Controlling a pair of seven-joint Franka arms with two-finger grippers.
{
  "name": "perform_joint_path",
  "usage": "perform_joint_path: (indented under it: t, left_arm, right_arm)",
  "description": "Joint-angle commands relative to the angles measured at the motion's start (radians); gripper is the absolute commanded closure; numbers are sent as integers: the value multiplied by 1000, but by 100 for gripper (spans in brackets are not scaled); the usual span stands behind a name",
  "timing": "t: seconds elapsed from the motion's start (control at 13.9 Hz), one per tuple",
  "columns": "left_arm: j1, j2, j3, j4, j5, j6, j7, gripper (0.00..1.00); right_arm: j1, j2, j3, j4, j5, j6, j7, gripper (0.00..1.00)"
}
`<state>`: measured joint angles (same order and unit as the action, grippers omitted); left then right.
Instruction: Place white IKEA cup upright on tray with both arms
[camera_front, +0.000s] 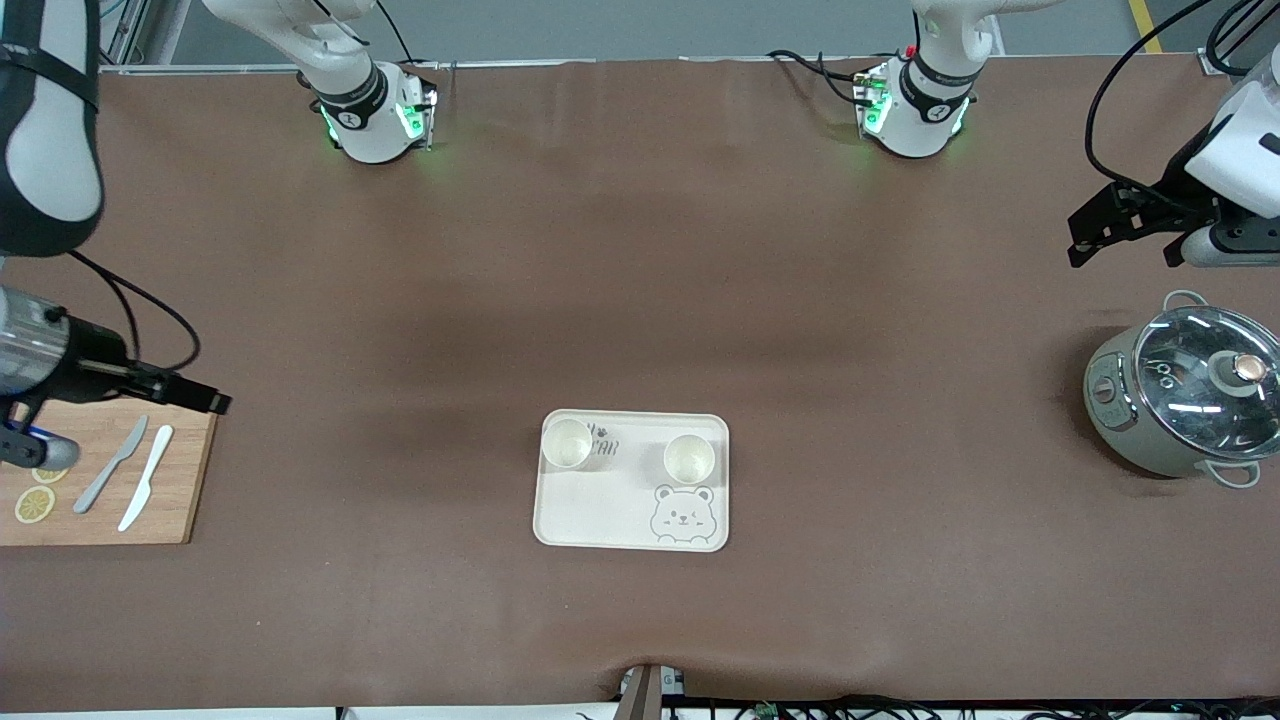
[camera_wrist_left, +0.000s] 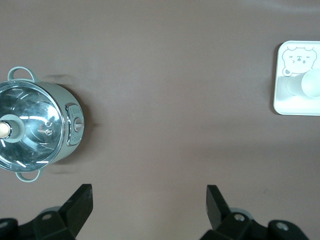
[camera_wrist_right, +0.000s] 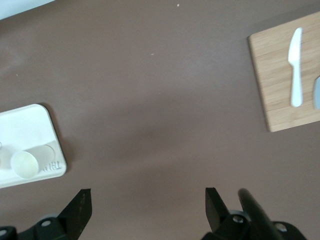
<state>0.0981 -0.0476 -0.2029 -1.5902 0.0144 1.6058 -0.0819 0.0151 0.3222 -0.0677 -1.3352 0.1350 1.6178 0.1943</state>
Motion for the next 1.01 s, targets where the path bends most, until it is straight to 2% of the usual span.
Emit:
perform_joint_path:
  t: [0.0,0.14,0.36,0.65,0.94]
  left_arm:
    - [5,-21,-6,-2,-16,-4,17,0]
    - [2,-20,-6,-1,-16,-6,19,0]
    - [-3,-20,-9,-5,-14,-9,19,0]
    - [-1,-20,-41,4,-11,-9,17,0]
    - [5,-23,-41,-1,-10,-12,19,0]
  right_arm:
    - [-44,-100,19,-58,-70,-38,-132,0]
    - [-60,-152,19,-64,-97,-78,-202,0]
    - [-52,-228,22,-68,-120,-133,-203,0]
    - [-12,-331,29,-191,-149,-101,-210,0]
    - [-6,-359,29,-234,-164,-85,-265,0]
